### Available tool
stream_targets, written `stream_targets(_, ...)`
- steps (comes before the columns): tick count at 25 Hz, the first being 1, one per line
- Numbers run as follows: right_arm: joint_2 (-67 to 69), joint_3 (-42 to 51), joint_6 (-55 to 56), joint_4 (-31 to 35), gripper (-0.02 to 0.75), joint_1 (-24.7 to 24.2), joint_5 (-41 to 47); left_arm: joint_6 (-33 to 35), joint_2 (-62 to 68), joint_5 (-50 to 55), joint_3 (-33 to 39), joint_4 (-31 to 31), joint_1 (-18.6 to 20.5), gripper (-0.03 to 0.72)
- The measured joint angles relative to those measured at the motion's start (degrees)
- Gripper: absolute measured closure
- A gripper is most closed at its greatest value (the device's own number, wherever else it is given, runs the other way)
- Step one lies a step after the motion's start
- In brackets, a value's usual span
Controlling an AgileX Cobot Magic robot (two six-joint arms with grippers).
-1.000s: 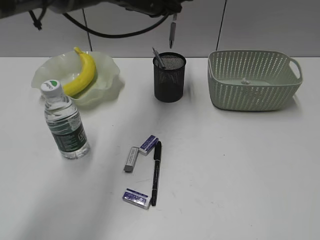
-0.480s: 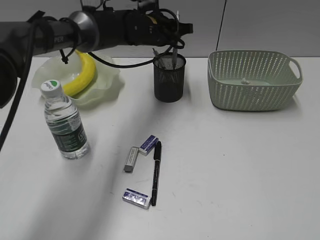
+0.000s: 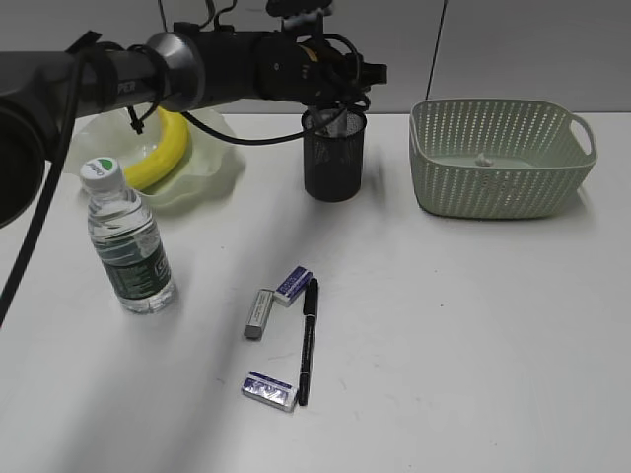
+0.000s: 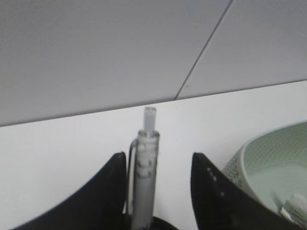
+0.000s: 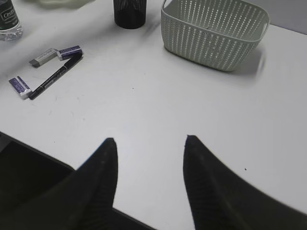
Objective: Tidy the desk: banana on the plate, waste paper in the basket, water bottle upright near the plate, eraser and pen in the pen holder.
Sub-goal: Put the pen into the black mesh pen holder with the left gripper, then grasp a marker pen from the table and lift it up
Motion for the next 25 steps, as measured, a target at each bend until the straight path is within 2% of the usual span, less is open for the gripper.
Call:
stream_targets(11, 0.0, 0.0, 0.0, 0.0, 0.37, 0.0, 0.0, 0.0, -6.93, 4.8, 0.06, 0.2, -0.12, 0.328)
stream_targets(15, 0.0, 0.0, 0.0, 0.0, 0.37, 0.0, 0.0, 0.0, -14.4, 15.53, 0.06, 4.94, -0.12, 0.328)
stream_targets(18, 0.0, 0.0, 0.0, 0.0, 0.37, 0.0, 0.0, 0.0, -20.54, 27.47, 0.06, 10.02, -0.12, 0.328)
stream_targets(25, 0.0, 0.0, 0.0, 0.0, 0.37, 0.0, 0.0, 0.0, -33.95, 51.54, 0.06, 16.68, -0.12, 0.332)
